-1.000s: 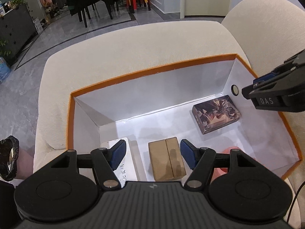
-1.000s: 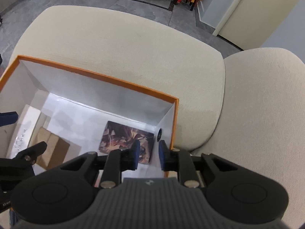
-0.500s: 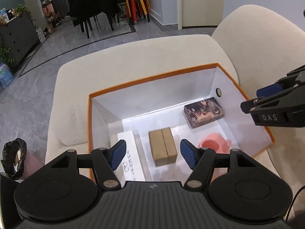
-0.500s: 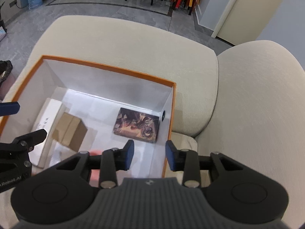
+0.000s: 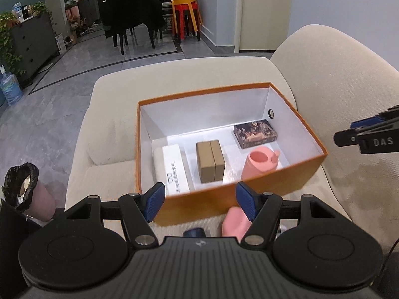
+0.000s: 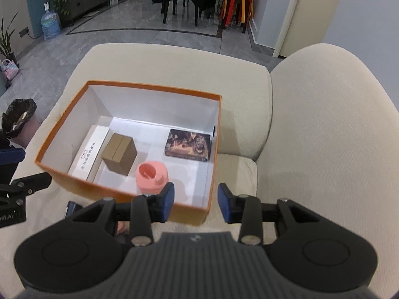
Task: Organize rigid objects
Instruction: 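Withdraw both tools from the box back toward the remaining items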
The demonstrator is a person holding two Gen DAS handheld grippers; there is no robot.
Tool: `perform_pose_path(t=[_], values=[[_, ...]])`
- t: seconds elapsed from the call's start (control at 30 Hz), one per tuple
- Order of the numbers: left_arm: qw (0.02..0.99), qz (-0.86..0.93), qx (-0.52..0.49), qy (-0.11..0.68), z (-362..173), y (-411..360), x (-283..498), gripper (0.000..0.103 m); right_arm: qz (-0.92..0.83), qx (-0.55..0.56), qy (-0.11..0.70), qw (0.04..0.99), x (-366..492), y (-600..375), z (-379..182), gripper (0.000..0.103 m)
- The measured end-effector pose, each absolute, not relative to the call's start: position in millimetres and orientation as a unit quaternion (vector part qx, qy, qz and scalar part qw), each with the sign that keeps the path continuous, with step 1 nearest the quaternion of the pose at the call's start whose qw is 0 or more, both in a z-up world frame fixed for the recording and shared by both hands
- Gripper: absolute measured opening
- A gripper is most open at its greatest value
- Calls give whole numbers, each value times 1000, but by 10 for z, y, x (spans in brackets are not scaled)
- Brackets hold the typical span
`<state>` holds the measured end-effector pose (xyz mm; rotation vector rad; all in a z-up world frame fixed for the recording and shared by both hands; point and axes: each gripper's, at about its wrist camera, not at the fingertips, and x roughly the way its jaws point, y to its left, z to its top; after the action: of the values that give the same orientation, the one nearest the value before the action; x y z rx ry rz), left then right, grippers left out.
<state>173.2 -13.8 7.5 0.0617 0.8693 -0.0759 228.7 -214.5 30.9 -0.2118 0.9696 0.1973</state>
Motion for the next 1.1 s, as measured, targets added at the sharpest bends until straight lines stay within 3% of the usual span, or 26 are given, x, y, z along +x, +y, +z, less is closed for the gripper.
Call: perform_pose_path(t=[0.43,1.1], values=[[909,-36,18,415,6,-80,1217,78,109,-70,461,878,1605,-2302,235,40],[875,-25,-19,483,-920,55,944,78,142,-42,527,837,1221,-2039,-730,41]])
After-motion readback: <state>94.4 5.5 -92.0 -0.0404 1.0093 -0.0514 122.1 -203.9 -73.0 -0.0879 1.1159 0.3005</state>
